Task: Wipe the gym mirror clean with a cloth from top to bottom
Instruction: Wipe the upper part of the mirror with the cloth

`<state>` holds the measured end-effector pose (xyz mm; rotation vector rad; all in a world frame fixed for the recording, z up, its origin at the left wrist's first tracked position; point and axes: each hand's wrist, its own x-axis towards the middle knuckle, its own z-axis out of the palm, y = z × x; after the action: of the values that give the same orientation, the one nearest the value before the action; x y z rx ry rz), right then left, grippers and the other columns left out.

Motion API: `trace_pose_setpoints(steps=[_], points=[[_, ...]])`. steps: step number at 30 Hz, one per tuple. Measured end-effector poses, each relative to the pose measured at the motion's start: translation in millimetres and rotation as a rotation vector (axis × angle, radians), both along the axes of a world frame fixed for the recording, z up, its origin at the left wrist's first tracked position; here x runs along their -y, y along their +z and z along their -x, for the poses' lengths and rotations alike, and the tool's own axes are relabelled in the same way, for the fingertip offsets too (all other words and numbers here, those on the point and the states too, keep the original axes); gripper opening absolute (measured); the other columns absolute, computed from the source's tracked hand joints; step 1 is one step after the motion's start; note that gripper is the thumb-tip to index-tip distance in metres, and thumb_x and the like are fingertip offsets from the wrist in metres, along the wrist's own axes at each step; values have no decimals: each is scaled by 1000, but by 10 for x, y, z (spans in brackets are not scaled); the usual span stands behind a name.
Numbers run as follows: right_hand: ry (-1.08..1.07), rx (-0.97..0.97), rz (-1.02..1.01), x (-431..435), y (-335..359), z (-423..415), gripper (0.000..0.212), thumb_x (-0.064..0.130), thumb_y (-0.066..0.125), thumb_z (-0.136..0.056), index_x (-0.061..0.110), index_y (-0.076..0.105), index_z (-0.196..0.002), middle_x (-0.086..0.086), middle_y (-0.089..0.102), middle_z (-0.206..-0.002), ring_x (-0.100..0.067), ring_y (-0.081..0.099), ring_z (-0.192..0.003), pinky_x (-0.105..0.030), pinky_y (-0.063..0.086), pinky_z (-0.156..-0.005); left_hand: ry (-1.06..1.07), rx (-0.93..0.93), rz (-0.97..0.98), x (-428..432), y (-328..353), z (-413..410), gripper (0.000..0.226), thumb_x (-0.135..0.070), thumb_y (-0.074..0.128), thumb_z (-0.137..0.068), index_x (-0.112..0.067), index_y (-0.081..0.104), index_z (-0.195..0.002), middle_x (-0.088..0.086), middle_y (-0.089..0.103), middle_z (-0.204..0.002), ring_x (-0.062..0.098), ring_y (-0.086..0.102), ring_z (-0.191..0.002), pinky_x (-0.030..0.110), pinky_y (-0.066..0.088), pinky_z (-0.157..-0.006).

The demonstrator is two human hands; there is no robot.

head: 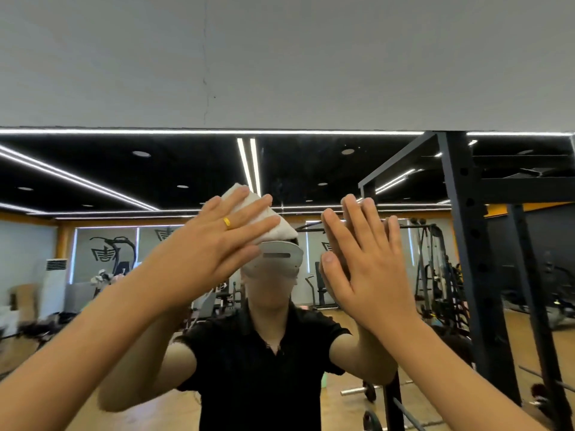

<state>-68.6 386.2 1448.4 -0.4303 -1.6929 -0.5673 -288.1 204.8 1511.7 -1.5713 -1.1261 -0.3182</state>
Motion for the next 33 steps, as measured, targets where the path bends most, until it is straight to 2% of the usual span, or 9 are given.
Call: trace_pose_setpoints(steps=[8,11,13,17,21,23,25,31,33], points=[[46,-8,0,22,3,-6,63,47,32,-104,29,25,-163,-2,8,-174,-23,-1,-160,-59,5,-127,-111,285,-283,-363,58,-492,49,-14,49,-101,-16,49,-150,15,42,-159,33,19,-150,51,20,-115],[69,-13,-3,30,5,-13,62,46,32,-103,29,26,-163,-3,11,-173,-23,1,-160,-60,7,-127,-136,383,-378,-502,396,-727,52,1,56,-101,-13,50,-150,20,39,-159,41,24,-149,59,33,-112],[75,-15,-2,25,5,-11,62,45,33,-104,30,25,-163,-3,10,-173,-23,0,-160,-59,6,-127,-122,446,-403,-577,549,-840,51,-1,55,-103,-14,48,-152,18,36,-162,45,26,-150,65,39,-112],[69,-12,-10,-13,5,1,62,46,34,-104,32,21,-163,-2,8,-173,-23,-2,-160,-57,2,-126,-123,374,-460,-613,409,-802,47,-3,54,-102,-10,50,-148,23,43,-155,49,38,-143,65,44,-105],[63,-18,-20,-30,10,-2,62,46,33,-104,32,21,-163,-3,9,-173,-24,-2,-160,-55,0,-126,-123,386,-424,-540,-193,-747,48,-24,38,-104,-14,48,-149,11,37,-158,39,32,-147,52,42,-103],[46,-9,-14,-24,14,-5,62,46,33,-104,31,22,-163,-3,9,-173,-23,-3,-160,-54,-2,-126,-145,398,-421,-543,-365,-720,48,-28,36,-105,-15,49,-150,3,32,-159,31,26,-150,52,38,-106],[44,8,-3,-18,18,-7,62,46,32,-104,31,23,-163,-3,7,-174,-23,-5,-160,-54,-4,-127,-158,419,-420,-558,-355,-704,48,-28,35,-104,-17,47,-150,6,36,-159,22,17,-151,56,33,-110],[64,-10,-17,-29,10,4,61,46,33,-103,31,25,-162,-4,11,-173,-25,-1,-160,-59,3,-126,-119,469,-398,-631,381,-758,50,-20,40,-99,-13,54,-146,25,44,-154,51,34,-144,68,38,-108],[59,-26,-29,-28,9,10,61,45,34,-103,30,27,-162,-5,13,-173,-25,1,-160,-59,4,-126,-156,449,-439,-673,630,-795,47,-14,43,-100,-15,52,-146,26,45,-153,52,38,-142,71,39,-108]])
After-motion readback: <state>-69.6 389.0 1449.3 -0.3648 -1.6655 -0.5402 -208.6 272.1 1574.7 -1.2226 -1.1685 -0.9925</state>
